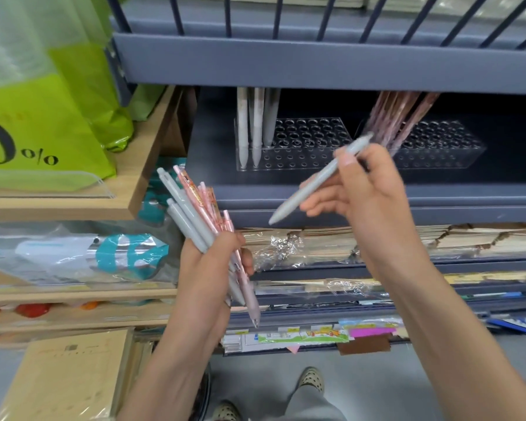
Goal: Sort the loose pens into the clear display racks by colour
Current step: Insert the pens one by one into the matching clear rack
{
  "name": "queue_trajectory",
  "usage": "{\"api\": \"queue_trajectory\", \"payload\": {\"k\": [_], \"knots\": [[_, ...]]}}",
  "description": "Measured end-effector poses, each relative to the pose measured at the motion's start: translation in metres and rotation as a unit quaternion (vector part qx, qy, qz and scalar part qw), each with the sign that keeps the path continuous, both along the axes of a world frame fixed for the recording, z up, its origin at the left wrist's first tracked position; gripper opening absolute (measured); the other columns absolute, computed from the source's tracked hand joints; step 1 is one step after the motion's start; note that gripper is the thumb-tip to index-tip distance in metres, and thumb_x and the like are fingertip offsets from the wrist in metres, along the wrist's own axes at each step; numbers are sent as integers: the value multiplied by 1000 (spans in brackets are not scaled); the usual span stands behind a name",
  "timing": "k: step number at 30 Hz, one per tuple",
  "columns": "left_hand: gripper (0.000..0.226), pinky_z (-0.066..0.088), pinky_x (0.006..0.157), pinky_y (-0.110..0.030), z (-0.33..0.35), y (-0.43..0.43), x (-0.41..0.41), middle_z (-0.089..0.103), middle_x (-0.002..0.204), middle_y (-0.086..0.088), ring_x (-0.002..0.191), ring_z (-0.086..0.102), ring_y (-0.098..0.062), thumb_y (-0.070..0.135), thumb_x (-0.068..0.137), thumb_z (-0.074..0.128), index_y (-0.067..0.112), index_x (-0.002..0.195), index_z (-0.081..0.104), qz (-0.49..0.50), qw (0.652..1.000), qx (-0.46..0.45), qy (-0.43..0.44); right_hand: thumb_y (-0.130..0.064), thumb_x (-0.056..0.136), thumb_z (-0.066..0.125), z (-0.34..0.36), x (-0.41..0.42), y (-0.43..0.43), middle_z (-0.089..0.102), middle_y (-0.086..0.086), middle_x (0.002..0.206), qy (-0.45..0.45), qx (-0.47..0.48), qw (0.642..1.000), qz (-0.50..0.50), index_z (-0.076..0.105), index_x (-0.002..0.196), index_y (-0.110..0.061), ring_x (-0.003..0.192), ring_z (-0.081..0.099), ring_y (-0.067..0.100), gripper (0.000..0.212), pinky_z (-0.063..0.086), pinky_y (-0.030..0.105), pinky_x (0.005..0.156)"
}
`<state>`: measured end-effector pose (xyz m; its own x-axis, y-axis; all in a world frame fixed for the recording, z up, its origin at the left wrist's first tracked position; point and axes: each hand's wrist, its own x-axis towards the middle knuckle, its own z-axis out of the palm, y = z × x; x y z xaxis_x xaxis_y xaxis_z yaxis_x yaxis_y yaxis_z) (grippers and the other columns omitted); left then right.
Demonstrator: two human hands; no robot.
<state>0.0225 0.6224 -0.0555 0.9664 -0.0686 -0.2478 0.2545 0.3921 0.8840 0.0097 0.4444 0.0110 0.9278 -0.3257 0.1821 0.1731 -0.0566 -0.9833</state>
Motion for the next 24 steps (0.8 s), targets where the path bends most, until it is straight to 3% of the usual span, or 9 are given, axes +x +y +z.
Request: {"api": "queue_trajectory", "payload": {"k": [3, 5, 9, 12, 16, 19, 24], "knots": [[26, 47, 47, -29, -2, 1, -3, 58, 60, 1, 52, 54, -14, 9, 72, 62, 15, 94, 51, -12, 1000, -4, -3, -12, 102, 45, 10, 17, -5, 70, 5, 75, -43, -3, 998, -53, 42, 104, -14, 65, 71, 27, 5, 60, 33, 63], [27, 49, 48, -29, -1, 2, -5, 59, 61, 1, 53, 55, -13, 10, 73, 63, 17, 97, 52, -16, 1000, -6, 0, -5, 97, 53, 16, 32, -7, 69, 1, 79, -59, -36, 994, -89, 41, 110, -8, 67, 72, 26, 18, 61, 35, 66], [32, 49, 49, -28, -2, 4, -7, 59, 61, 2, 53, 56, -13, 10, 72, 63, 17, 102, 53, -10, 1000, -4, 10, -9, 94, 60, 24, 57, -7, 70, 4, 79, -68, -125, 980, -138, 53, 100, -2, 66, 71, 20, 11, 61, 40, 69], [29, 48, 49, -27, -1, 8, -6, 59, 63, 2, 52, 56, -12, 4, 80, 62, 15, 105, 53, 5, 1000, -1, 14, -14, 94, 62, 24, 72, -3, 70, 7, 80, -62, -159, 975, -143, 60, 100, 5, 69, 71, 16, 20, 59, 41, 73], [24, 48, 49, -26, -1, 13, -5, 57, 65, 2, 54, 55, -12, 1, 86, 61, 11, 106, 52, 9, 1000, -1, 21, -24, 94, 62, 20, 82, 4, 71, 12, 87, -43, -240, 961, -133, 63, 97, 2, 82, 69, 26, 27, 55, 46, 81], [22, 48, 49, -26, -2, 16, -5, 55, 64, 1, 54, 55, -12, 0, 87, 60, 7, 107, 52, 5, 1000, 8, 26, -29, 94, 63, 17, 87, 10, 72, 10, 86, -28, -319, 937, -143, 64, 91, -4, 83, 68, 29, 26, 52, 39, 81], [22, 49, 52, -28, -1, 19, -5, 55, 67, -1, 56, 55, -13, 0, 86, 61, 6, 106, 53, 8, 999, 18, 33, -29, 90, 68, 18, 96, 16, 69, -2, 82, -6, -357, 924, -138, 65, 97, -11, 84, 68, 25, 20, 50, 33, 81]]}}
